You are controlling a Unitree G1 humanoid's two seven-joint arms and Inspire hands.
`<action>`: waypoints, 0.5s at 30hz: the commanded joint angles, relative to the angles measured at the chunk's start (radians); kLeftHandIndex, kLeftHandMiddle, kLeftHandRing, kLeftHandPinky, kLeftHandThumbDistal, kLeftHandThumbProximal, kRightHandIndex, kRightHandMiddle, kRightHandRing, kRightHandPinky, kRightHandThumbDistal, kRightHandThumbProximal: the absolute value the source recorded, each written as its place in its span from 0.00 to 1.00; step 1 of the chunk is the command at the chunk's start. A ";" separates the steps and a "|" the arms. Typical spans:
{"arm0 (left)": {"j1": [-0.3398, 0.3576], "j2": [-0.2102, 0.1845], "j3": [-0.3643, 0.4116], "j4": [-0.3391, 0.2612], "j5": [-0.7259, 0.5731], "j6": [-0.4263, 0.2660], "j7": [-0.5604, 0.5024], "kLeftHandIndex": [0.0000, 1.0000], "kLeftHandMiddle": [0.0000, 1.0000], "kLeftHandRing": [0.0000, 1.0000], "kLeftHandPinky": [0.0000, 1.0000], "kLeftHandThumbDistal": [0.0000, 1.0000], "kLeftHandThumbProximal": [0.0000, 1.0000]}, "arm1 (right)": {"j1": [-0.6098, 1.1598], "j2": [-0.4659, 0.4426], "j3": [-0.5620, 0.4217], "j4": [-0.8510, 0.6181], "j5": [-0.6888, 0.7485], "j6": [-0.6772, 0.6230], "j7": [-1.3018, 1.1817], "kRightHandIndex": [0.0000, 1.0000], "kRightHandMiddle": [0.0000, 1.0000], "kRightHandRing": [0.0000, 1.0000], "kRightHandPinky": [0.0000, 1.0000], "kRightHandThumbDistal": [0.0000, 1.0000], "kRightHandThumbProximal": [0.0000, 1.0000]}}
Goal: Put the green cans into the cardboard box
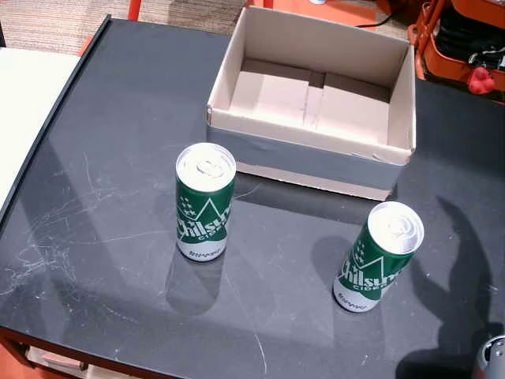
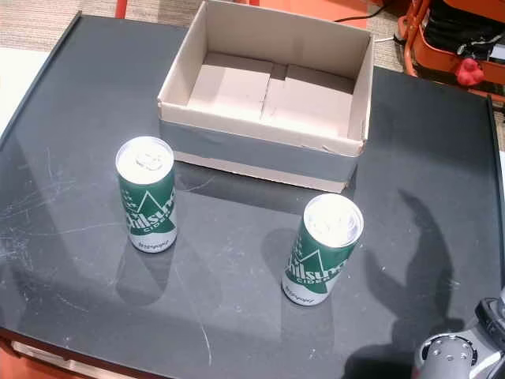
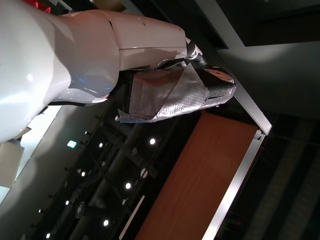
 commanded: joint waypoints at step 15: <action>0.028 -0.053 -0.003 -0.009 0.008 -0.011 0.001 0.94 0.93 0.99 1.00 0.00 0.99 | 0.003 -0.009 0.003 0.004 -0.010 -0.007 0.001 0.77 0.81 0.85 0.84 0.77 0.77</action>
